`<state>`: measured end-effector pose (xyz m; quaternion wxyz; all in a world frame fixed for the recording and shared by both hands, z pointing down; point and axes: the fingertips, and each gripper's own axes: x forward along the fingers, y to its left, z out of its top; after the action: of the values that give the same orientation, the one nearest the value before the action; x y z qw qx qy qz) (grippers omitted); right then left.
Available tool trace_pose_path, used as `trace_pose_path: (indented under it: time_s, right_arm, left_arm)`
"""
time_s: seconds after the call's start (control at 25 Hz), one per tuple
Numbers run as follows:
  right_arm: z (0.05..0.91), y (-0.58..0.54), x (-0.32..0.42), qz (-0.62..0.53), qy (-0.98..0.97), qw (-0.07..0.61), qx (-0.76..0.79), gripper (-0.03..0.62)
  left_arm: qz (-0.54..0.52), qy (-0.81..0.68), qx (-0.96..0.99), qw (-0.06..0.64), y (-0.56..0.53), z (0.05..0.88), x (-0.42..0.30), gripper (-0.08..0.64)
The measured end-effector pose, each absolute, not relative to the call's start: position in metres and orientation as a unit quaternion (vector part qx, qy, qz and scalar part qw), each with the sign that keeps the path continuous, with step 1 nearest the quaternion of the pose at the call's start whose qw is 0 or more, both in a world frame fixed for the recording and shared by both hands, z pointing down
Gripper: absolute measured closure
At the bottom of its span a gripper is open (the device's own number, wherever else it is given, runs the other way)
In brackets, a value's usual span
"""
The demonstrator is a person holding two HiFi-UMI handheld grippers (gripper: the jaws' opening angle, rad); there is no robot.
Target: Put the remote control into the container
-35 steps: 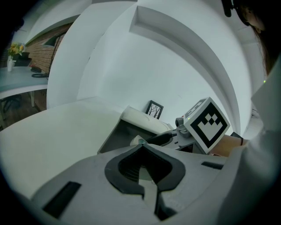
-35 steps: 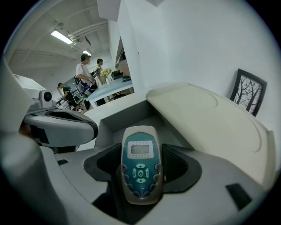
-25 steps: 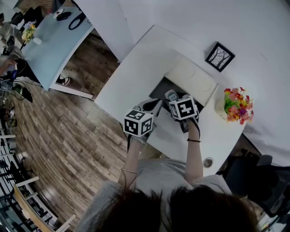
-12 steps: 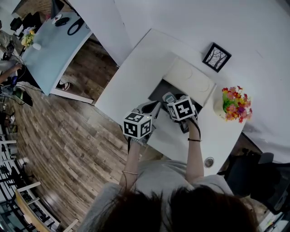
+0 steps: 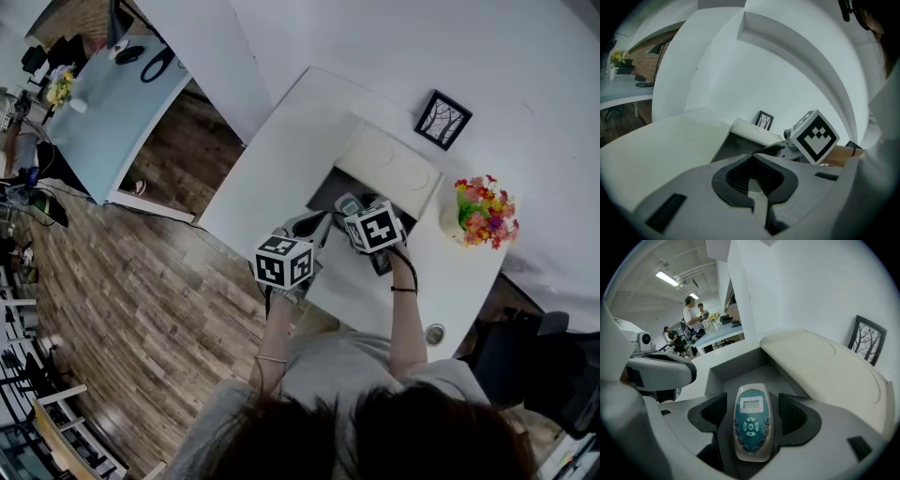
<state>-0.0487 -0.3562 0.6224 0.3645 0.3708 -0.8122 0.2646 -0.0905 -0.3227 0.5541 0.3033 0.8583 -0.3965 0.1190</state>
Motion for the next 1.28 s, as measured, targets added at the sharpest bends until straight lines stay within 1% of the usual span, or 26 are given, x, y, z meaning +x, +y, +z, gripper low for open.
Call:
trace_pose_path:
  time_s: [0.36, 0.4, 0.48, 0.52, 0.72, 0.8, 1.28]
  right_arm:
    - [0.588, -0.353, -0.05, 0.26, -0.841, 0.288, 0.378, 0.278]
    - [0.584, -0.353, -0.049, 0.257, -0.843, 0.282, 0.381, 0.297]
    - [0.575, -0.352, -0.046, 0.25, -0.846, 0.266, 0.389, 0.386]
    - [0.57, -0.351, -0.045, 0.249, -0.848, 0.258, 0.391, 0.409]
    - [0.549, -0.341, -0.043, 0.243, -0.861, 0.222, 0.389, 0.468]
    - [0.541, -0.338, -0.041, 0.238, -0.864, 0.211, 0.39, 0.518]
    - [0.496, -0.31, -0.036, 0.203, -0.888, 0.15, 0.385, 0.586]
  left_arm:
    - [0.111, -0.396, 0.866, 0.285, -0.316, 0.538, -0.086, 0.557]
    - [0.11, -0.396, 0.867, 0.282, -0.316, 0.537, -0.086, 0.557]
    - [0.107, -0.396, 0.869, 0.277, -0.314, 0.533, -0.084, 0.557]
    - [0.106, -0.396, 0.87, 0.274, -0.314, 0.531, -0.084, 0.557]
    - [0.102, -0.398, 0.873, 0.261, -0.309, 0.521, -0.078, 0.557]
    - [0.1, -0.398, 0.875, 0.256, -0.306, 0.517, -0.076, 0.557]
    - [0.088, -0.397, 0.887, 0.219, -0.289, 0.49, -0.063, 0.557]
